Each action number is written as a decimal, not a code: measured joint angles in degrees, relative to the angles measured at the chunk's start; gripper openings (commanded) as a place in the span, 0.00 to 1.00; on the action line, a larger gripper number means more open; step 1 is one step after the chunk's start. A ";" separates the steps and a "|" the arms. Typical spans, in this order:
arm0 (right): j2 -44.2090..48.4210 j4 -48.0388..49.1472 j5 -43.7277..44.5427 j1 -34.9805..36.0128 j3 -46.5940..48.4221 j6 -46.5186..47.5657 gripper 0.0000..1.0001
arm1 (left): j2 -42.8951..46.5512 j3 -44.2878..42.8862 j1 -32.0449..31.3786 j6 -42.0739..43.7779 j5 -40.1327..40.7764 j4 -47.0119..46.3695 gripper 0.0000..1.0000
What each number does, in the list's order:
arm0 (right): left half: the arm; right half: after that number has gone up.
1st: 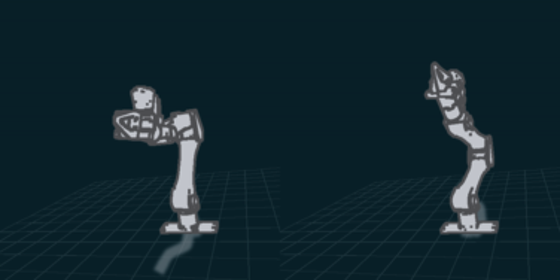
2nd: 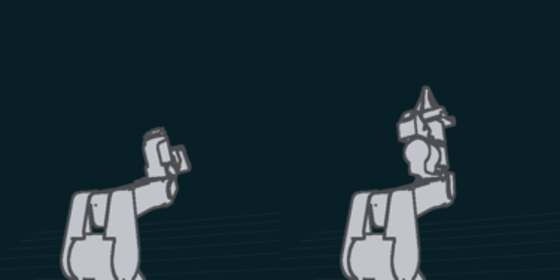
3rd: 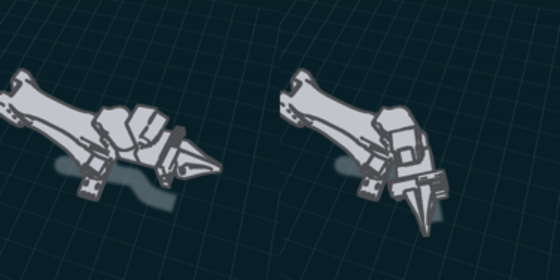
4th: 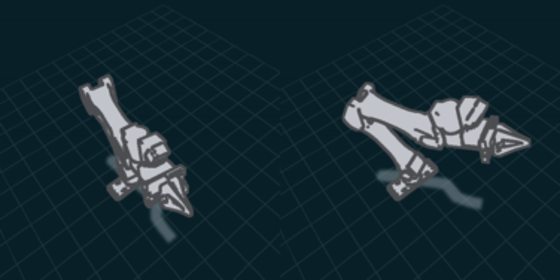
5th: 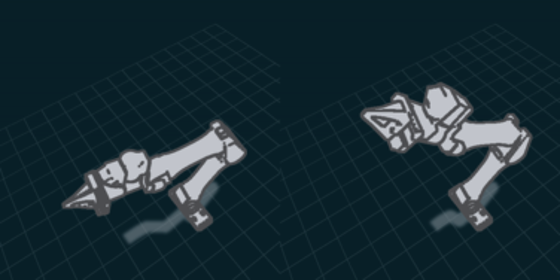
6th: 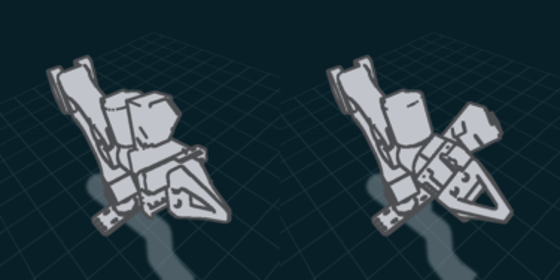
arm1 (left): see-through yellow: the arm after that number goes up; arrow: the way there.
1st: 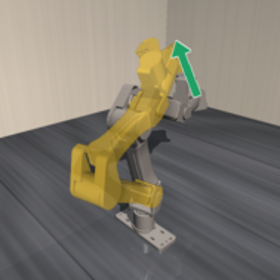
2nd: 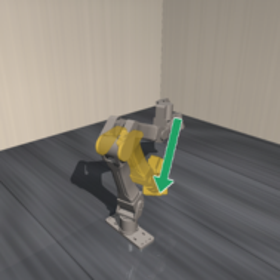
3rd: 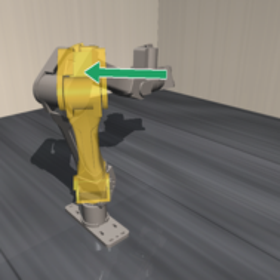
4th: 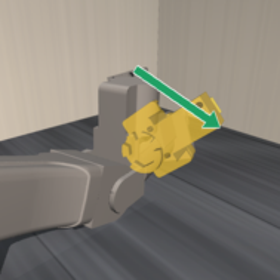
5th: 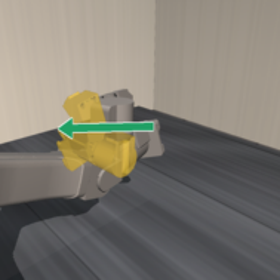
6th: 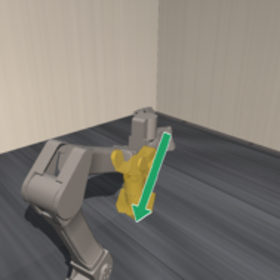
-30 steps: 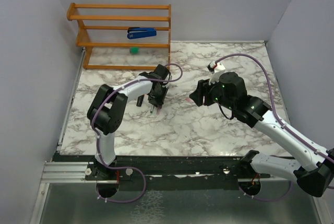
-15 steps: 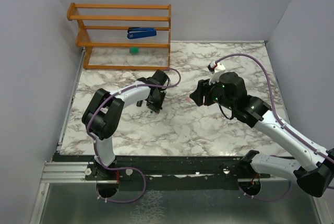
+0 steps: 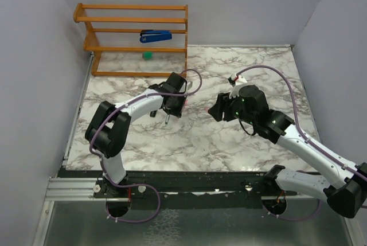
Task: Insert the pens into the pen caps
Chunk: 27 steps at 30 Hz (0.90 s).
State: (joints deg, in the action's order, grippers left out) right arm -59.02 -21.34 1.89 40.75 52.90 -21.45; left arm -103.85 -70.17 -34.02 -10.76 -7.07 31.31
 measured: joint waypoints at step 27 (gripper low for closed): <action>-8.61 36.79 -2.73 -1.84 -4.83 -13.86 0.54 | 30.67 12.17 -3.98 1.33 -9.57 -27.82 0.00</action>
State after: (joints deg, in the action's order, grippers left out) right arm -67.64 15.44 -0.84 38.92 48.07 -35.31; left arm -73.19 -58.00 -38.00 -9.43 -16.64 3.49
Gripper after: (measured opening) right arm 0.575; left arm 0.028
